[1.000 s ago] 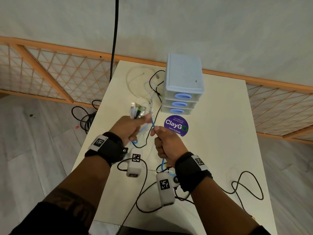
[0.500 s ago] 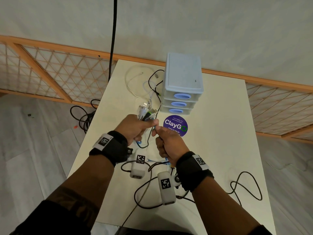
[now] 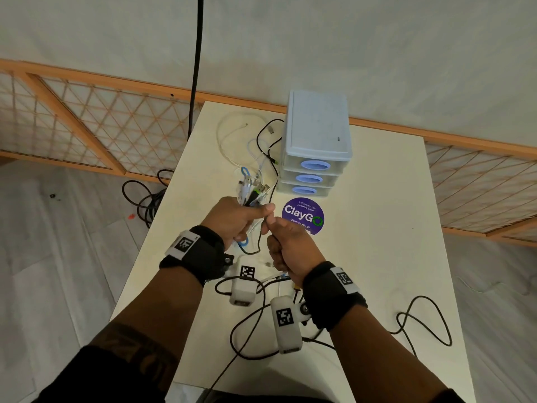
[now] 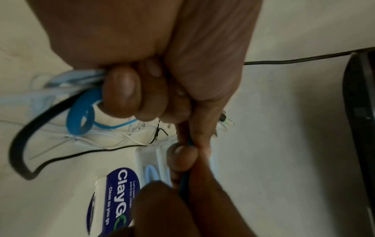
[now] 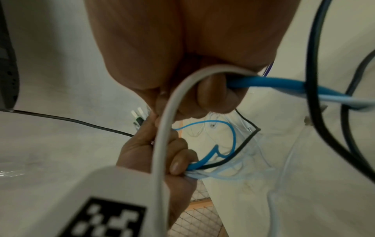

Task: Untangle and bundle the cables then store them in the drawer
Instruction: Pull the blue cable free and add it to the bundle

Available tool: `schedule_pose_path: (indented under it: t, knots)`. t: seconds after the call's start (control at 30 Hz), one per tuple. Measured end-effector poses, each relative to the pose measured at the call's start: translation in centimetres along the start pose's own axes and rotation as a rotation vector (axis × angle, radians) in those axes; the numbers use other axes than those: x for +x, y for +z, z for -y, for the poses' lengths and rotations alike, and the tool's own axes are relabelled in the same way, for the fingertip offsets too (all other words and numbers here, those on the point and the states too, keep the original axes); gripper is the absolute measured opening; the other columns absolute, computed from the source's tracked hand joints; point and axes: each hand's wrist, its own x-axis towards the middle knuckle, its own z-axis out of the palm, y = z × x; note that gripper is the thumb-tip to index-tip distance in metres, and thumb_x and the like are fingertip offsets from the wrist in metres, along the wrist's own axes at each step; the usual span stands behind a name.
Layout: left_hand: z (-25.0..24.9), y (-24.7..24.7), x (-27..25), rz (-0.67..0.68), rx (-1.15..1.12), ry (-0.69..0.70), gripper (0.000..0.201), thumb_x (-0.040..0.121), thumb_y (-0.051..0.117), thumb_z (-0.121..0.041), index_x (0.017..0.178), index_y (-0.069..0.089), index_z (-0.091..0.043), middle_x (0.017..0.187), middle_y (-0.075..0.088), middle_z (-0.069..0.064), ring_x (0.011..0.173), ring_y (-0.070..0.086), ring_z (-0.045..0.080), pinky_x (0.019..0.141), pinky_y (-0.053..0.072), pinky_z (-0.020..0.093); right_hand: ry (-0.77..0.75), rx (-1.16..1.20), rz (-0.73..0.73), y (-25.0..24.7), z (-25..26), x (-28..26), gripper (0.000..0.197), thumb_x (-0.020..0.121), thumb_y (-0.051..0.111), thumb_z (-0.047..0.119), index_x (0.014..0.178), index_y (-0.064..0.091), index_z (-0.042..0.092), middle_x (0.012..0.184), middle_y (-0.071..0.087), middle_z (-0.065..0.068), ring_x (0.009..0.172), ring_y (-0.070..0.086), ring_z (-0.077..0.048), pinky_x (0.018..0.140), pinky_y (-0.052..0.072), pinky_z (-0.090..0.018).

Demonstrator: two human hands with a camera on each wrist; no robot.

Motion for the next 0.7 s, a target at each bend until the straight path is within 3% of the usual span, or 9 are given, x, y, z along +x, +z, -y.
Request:
schedule_pose_path:
  t: [0.1,0.27,0.5,0.7]
  knots:
    - [-0.6,-0.1,0.5,-0.172,0.004,0.063,0.038,0.087,0.083,-0.035,0.094,0.078,0.002,0.043,0.034,-0.011,0.043,0.025,0.011,0.042,0.024,0.022,-0.009,0.006,0.01,-0.2,-0.3,0.0,0.03,0.105,0.045,0.041,0.088,0.057,0.019,0.053,0.031,0.007,0.045,0.019,-0.01,0.044,0.017,-0.022]
    - [-1.8,-1.9,1.8,-0.386,-0.117,0.107,0.034,0.084,0.084,-0.043,0.088,0.081,-0.009,0.057,0.03,-0.002,0.048,0.025,0.014,0.039,0.027,0.02,-0.025,-0.046,0.02,-0.5,-0.6,-0.6,0.034,0.105,0.044,0.043,0.082,0.057,0.022,0.054,0.028,0.005,0.046,0.02,-0.012,0.044,0.018,-0.022]
    - [-2.0,-2.9,2.6,-0.481,-0.169,0.136,0.025,0.087,0.081,-0.044,0.084,0.081,-0.019,0.063,0.035,0.003,0.048,0.028,0.014,0.039,0.03,0.019,-0.03,-0.137,0.004,-0.9,-0.5,-1.0,0.036,0.105,0.043,0.043,0.082,0.055,0.018,0.054,0.032,0.002,0.043,0.024,-0.012,0.043,0.023,-0.023]
    - [-1.5,-3.2,2.4,-0.459,-0.211,0.135,0.031,0.095,0.072,-0.046,0.099,0.083,-0.018,0.054,0.026,-0.003,0.044,0.023,0.011,0.04,0.03,0.02,-0.035,-0.107,-0.012,-1.6,-0.8,-1.2,0.037,0.105,0.044,0.043,0.08,0.056,0.018,0.055,0.031,0.004,0.046,0.023,-0.012,0.046,0.02,-0.025]
